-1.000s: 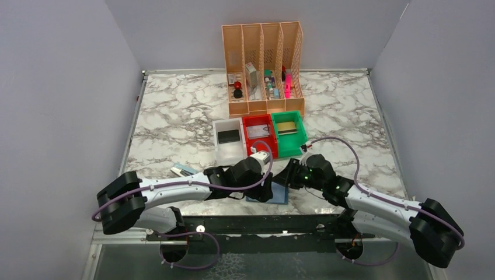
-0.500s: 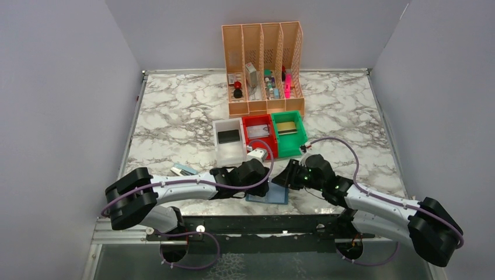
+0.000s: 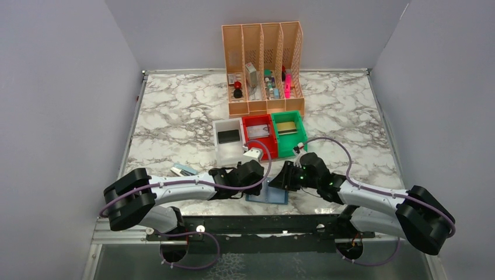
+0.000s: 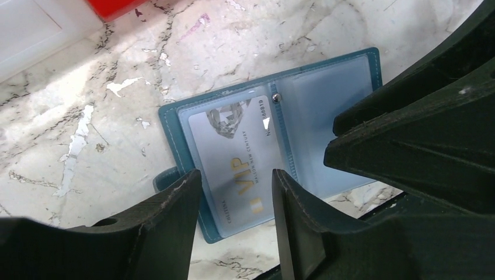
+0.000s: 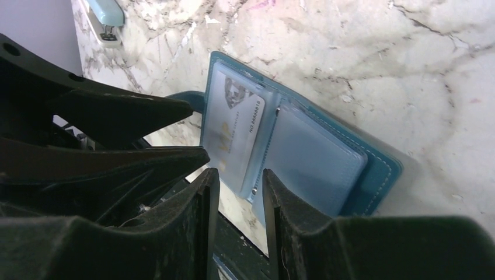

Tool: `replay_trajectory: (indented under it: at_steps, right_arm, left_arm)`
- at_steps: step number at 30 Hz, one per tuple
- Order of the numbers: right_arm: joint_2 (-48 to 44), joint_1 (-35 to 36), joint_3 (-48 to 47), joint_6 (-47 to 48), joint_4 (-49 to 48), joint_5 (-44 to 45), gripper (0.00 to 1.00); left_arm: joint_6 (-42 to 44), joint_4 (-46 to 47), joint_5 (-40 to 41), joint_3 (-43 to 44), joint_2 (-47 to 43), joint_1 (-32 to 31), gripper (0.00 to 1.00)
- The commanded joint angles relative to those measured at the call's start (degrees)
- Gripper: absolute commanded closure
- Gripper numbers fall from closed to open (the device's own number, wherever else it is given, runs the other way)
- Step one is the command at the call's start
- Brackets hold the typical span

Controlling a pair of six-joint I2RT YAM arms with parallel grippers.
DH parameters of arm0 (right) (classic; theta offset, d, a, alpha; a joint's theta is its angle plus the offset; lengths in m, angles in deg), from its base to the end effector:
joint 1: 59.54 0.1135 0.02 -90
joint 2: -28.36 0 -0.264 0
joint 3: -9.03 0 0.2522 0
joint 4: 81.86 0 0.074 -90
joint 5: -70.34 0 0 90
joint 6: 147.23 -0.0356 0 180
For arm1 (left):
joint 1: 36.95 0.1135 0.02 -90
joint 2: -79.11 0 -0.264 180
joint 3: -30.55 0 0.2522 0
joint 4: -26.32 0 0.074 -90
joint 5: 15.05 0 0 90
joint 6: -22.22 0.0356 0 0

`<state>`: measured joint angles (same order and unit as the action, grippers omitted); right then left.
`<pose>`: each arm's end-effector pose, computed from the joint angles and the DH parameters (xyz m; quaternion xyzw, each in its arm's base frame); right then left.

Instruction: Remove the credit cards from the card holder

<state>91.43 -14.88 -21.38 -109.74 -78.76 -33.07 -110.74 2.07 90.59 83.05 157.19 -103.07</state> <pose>0.1371 0.1471 0.1493 0.0074 0.8855 0.4083 0.2216 0.1152 -0.2364 0.1802 0.1410 0.9209 -0.2030 0.3015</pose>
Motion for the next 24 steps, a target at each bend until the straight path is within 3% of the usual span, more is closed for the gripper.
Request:
replay_trajectory:
  at_steps: [1, 8, 24]
  right_arm:
    - [1.2, 0.1, -2.4, 0.9, -2.4, -2.4, 0.64]
    - [3.9, 0.6, -3.3, 0.5, -3.2, -2.7, 0.66]
    - [12.1, 3.1, -5.1, -1.0, -5.7, -1.8, 0.70]
  left_arm:
    - [-0.7, -0.8, 2.2, -0.8, -0.1, -0.2, 0.50]
    - [-0.2, -0.2, 1.6, -0.7, 1.4, -0.2, 0.57]
    - [0.6, -0.3, 0.9, -1.6, 2.8, -0.3, 0.57]
